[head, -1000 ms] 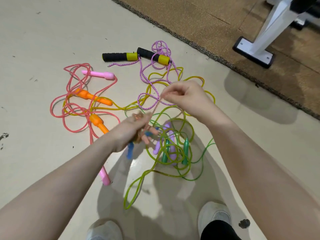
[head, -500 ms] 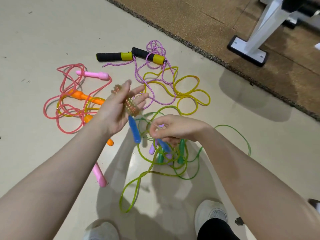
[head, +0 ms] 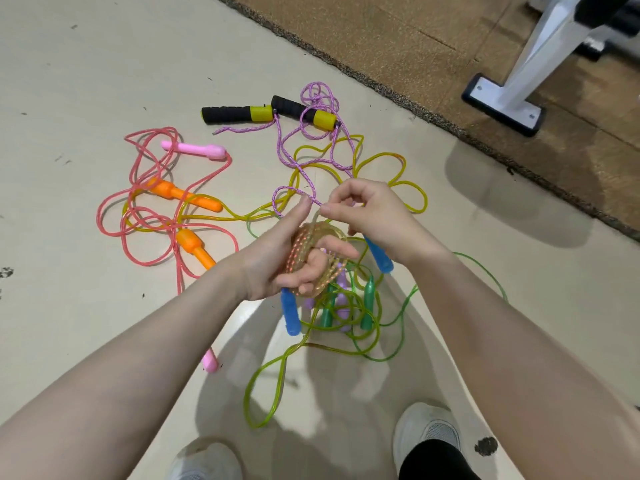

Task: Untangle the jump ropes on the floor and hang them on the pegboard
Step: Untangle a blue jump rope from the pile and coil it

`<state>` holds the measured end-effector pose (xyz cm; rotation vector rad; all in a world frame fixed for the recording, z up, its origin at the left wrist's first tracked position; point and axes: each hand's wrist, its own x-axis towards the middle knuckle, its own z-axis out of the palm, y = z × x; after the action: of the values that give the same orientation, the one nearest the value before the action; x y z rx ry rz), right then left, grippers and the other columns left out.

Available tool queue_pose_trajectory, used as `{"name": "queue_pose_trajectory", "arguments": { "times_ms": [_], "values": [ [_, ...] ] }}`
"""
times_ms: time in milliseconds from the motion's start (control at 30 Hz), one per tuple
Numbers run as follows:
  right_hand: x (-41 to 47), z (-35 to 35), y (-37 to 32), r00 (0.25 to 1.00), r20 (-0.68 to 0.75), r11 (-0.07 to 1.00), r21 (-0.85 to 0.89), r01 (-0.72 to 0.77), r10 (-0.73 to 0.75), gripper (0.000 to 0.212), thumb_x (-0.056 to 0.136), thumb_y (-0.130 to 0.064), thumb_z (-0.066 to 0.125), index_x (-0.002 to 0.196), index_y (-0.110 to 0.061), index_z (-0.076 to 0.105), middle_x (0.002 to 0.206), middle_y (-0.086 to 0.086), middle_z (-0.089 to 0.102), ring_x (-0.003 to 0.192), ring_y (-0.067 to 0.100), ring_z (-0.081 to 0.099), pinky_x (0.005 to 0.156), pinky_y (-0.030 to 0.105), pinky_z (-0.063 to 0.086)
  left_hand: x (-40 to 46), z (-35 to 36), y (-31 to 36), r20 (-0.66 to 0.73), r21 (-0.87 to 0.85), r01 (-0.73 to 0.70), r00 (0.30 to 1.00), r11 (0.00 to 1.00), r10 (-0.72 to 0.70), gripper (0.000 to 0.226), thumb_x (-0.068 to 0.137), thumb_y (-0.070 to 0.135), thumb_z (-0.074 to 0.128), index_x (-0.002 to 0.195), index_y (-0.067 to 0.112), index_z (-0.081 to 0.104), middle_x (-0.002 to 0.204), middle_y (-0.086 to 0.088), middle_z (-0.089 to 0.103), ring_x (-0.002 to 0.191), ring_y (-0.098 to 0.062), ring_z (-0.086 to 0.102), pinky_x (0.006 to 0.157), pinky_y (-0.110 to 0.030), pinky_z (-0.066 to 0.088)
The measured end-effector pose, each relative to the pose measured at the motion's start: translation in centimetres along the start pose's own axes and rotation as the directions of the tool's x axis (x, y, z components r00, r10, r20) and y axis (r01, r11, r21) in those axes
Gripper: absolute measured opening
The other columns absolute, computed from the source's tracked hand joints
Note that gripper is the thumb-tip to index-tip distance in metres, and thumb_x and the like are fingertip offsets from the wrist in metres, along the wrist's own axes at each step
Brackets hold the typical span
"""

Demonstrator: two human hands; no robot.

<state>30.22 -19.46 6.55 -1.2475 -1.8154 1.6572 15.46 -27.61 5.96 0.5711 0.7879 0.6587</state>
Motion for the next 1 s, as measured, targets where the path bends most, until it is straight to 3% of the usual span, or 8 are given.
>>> {"name": "queue_pose_trajectory", "arguments": {
  "times_ms": [133, 233, 300, 433, 567, 667, 767, 1000],
  "values": [
    [-0.6, 1.4, 0.9, 0.95, 0.209, 0.898, 0.329, -0.293, 0.234, 0.025, 0.093, -0.036, 0.053, 0.082, -0.018, 0.065, 0.06, -0.001, 0.061, 0.053, 0.009, 0.055, 0.056, 0.021, 0.045, 0.2, -0.3, 0.4, 0.139, -0.203, -0.071, 0.985, 0.977, 0.101, 0.063, 0.066, 0.067, 0.063, 0.081, 0.007, 0.072, 0.035, 0.006, 0.025, 0.023, -0.008, 0.018, 0.042, -0.016, 0.039],
    [-0.8, 2.5, 0.6, 0.897, 0.332, 0.823, 0.391, -0.411, 0.29, 0.055, 0.089, -0.063, 0.037, 0.061, -0.017, 0.051, 0.037, -0.004, 0.035, 0.031, 0.007, 0.026, 0.036, 0.019, 0.02, 0.2, -0.4, 0.4, 0.027, -0.196, -0.128, 0.99, 0.972, 0.136, 0.05, 0.063, 0.065, 0.064, 0.056, 0.015, 0.067, 0.03, 0.011, 0.026, 0.02, -0.001, 0.026, 0.039, -0.015, 0.036],
    [-0.9, 2.9, -0.1, 0.904, 0.356, 0.847, 0.38, -0.372, 0.237, 0.062, 0.079, -0.074, 0.034, 0.065, -0.016, 0.053, 0.042, -0.002, 0.038, 0.034, 0.009, 0.027, 0.04, 0.022, 0.019, 0.1, -0.5, 0.6, -0.08, -0.199, -0.138, 0.989, 0.97, 0.124, 0.051, 0.063, 0.064, 0.062, 0.049, 0.015, 0.06, 0.028, 0.011, 0.03, 0.02, -0.002, 0.026, 0.038, -0.015, 0.038],
    [-1.5, 2.3, -1.8, 0.938, 0.303, 0.946, 0.214, -0.241, 0.17, 0.048, 0.1, -0.04, 0.029, 0.075, -0.006, 0.052, 0.032, -0.01, 0.044, 0.028, 0.001, 0.038, 0.035, 0.011, 0.027, 0.1, -0.4, 0.9, -0.242, 0.031, -0.074, 0.967, 0.997, 0.079, 0.06, 0.079, 0.057, 0.033, 0.038, 0.017, 0.052, 0.028, 0.007, 0.025, 0.036, -0.018, 0.027, 0.048, -0.017, 0.044],
    [-1.4, 1.6, -1.7, 0.938, 0.319, 0.943, 0.247, -0.222, 0.138, 0.041, 0.102, -0.027, 0.03, 0.08, 0.0, 0.053, 0.049, -0.003, 0.058, 0.035, -0.001, 0.051, 0.039, 0.005, 0.037, 0.3, -0.1, 1.5, -0.338, 0.065, -0.059, 0.938, 0.996, 0.077, 0.049, 0.077, 0.052, 0.044, 0.052, 0.013, 0.056, 0.034, 0.005, 0.029, 0.039, -0.015, 0.038, 0.054, -0.018, 0.051],
    [-0.9, 2.1, -0.9, 0.955, 0.276, 0.949, 0.257, -0.181, 0.107, 0.043, 0.096, -0.04, 0.045, 0.09, 0.0, 0.057, 0.077, 0.011, 0.069, 0.063, 0.013, 0.063, 0.063, 0.024, 0.054, 1.0, -0.1, 2.0, -0.488, 0.005, -0.072, 0.87, 0.997, 0.065, 0.045, 0.086, 0.045, 0.052, 0.061, 0.008, 0.053, 0.034, 0.003, 0.032, 0.036, -0.012, 0.043, 0.048, -0.018, 0.05],
    [-0.3, 2.9, 0.5, 0.98, 0.184, 0.992, 0.084, -0.099, 0.082, 0.041, 0.078, -0.051, 0.058, 0.084, -0.011, 0.066, 0.082, 0.007, 0.071, 0.074, 0.015, 0.062, 0.088, 0.048, 0.051, 1.6, 0.0, 2.2, -0.553, -0.105, -0.084, 0.833, 0.991, 0.011, 0.046, 0.087, 0.044, 0.056, 0.053, 0.013, 0.052, 0.032, 0.004, 0.031, 0.031, -0.01, 0.041, 0.049, -0.017, 0.047],
    [0.0, 3.3, 0.9, 0.98, 0.181, 0.994, 0.055, -0.092, 0.08, 0.03, 0.08, -0.041, 0.05, 0.067, -0.015, 0.055, 0.08, 0.018, 0.07, 0.074, 0.023, 0.061, 0.091, 0.056, 0.048, 1.4, -0.3, 2.2, -0.575, 0.182, 0.003, 0.811, 0.983, 0.104, 0.064, 0.089, 0.056, 0.045, 0.056, 0.002, 0.056, 0.037, -0.005, 0.043, 0.036, -0.013, 0.053, 0.047, -0.016, 0.047]
  ]
}}
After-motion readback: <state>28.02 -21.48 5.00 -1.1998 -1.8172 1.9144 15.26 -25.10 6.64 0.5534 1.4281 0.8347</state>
